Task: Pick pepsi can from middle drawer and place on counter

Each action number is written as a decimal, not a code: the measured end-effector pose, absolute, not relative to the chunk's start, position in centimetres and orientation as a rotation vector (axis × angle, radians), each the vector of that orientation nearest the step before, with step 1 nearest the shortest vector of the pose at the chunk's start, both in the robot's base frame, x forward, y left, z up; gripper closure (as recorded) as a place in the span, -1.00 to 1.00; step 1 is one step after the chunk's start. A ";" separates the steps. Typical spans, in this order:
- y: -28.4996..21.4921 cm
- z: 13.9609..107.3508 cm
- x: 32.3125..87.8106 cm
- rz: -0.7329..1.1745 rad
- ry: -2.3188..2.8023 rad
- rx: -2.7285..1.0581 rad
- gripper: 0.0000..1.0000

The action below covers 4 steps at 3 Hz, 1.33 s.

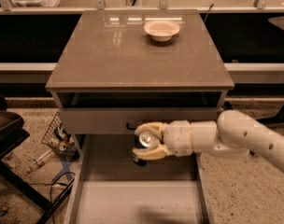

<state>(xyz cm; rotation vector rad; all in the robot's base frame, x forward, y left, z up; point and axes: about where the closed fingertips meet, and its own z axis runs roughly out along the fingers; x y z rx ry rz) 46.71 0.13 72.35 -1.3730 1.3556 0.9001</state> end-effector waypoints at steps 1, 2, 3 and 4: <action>0.4 78.6 49.6 0.916 1.353 -1.354 1.00; 0.4 78.6 49.6 0.916 1.353 -1.355 1.00; 0.7 80.2 50.7 0.902 1.358 -1.342 1.00; 0.7 84.0 53.5 0.865 1.388 -1.360 1.00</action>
Offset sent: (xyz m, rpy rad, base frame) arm 0.0222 0.0022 0.0509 0.0123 0.0080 0.0018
